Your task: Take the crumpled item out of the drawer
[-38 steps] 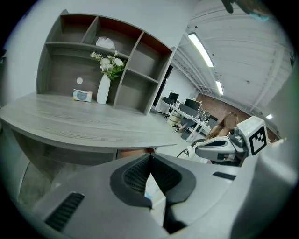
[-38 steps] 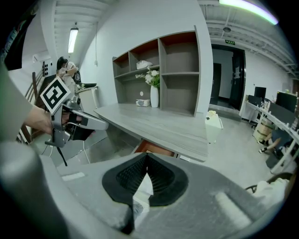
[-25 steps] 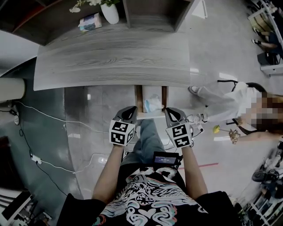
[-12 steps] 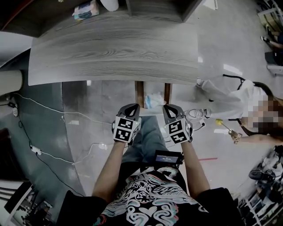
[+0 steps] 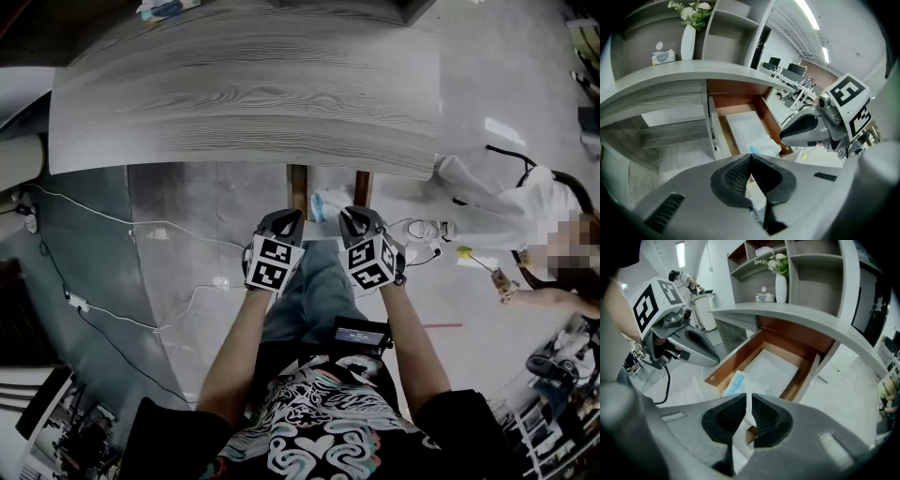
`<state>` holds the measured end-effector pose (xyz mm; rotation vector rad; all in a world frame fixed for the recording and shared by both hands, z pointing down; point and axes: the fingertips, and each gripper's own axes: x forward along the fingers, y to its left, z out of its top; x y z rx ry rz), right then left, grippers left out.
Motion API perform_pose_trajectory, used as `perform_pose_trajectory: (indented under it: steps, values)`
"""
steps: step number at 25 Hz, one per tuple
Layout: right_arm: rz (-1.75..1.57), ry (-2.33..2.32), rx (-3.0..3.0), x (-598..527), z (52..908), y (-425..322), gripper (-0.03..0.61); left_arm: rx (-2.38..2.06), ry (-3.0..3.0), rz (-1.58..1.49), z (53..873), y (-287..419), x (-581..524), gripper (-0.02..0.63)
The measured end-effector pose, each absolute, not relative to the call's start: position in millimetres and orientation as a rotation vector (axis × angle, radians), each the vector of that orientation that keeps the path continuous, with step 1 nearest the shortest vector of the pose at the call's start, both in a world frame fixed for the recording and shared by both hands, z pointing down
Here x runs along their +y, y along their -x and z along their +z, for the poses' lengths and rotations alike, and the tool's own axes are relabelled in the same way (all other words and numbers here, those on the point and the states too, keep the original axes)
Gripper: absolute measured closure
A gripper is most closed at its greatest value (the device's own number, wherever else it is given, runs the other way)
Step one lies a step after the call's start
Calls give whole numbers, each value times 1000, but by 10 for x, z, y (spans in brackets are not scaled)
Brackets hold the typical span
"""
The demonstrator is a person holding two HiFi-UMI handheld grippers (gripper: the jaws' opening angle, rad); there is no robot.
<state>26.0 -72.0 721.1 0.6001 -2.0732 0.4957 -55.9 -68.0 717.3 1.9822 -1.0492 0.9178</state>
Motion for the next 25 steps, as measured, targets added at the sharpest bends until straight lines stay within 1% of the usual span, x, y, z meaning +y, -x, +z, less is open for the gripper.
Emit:
perform_pose_trajectory:
  steps: [10,19,20,22,25]
  values:
    - [450,-522,-2027,-733,7529,-154,539,-1042,-1947,892,7315,491,-682,614]
    - [385,-502,-1960,-712,7684,-109,540,-1026,-1954,894,7321,435,-676,614]
    - [382,-498,-1956,-708,7690,-111,541,-1026,-1954,895,7322,438,-677,614]
    - [386,-476,-1953,-677,7683,-107,569,-1029,-1951,895,7316,455,-671,614]
    - [393,-462,-1948,-649,7662,-116,571,-1028,-1944,894,7321,488,-646,614]
